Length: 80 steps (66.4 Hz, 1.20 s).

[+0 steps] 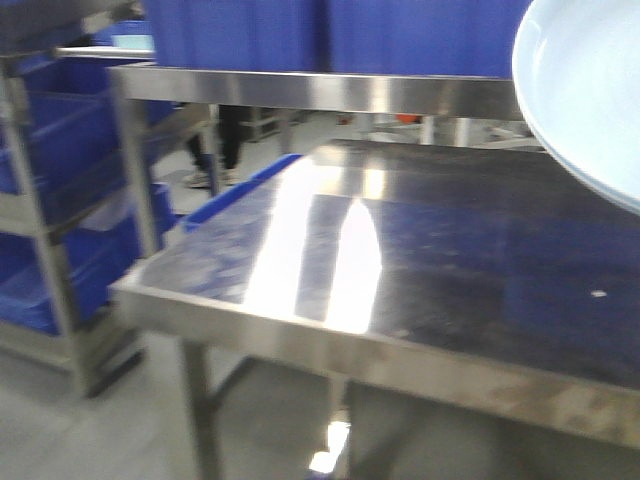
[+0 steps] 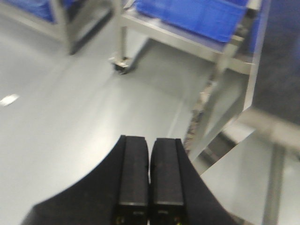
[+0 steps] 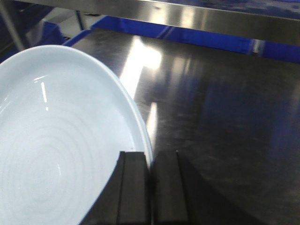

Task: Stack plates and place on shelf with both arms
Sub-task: 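Drive the base away from the table holding the plates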

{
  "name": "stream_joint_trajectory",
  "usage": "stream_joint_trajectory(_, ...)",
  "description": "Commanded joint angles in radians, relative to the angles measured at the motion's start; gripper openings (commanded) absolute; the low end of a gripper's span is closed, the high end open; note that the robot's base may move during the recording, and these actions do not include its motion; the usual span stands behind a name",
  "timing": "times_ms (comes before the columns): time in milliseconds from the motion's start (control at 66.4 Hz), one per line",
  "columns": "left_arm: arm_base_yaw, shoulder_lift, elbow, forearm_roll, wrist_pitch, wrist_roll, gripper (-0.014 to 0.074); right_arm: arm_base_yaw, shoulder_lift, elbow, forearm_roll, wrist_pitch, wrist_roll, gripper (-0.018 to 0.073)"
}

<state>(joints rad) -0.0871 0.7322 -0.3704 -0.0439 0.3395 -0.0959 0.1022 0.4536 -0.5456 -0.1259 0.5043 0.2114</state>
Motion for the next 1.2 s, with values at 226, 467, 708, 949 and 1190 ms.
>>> stream_joint_trajectory(226,0.004,-0.003,-0.028,-0.001,-0.075,-0.009,0.0083,-0.008,0.001,-0.030,-0.007,-0.101,-0.004,0.0057)
stream_joint_trajectory(467,0.004,-0.003,-0.028,-0.001,-0.075,-0.009,0.0083,-0.008,0.001,-0.030,-0.007,-0.101,-0.004,0.0057)
stream_joint_trajectory(708,0.004,-0.003,-0.028,-0.001,-0.075,-0.009,0.0083,-0.008,0.001,-0.030,-0.007,-0.101,-0.004,0.0057)
stream_joint_trajectory(949,0.004,-0.003,-0.028,-0.001,-0.075,-0.009,0.0083,-0.008,0.001,-0.030,-0.007,-0.101,-0.004,0.0057)
stream_joint_trajectory(1190,0.004,-0.003,-0.028,-0.001,-0.075,-0.009,0.0083,-0.008,0.001,-0.030,-0.007,-0.101,-0.004,0.0057)
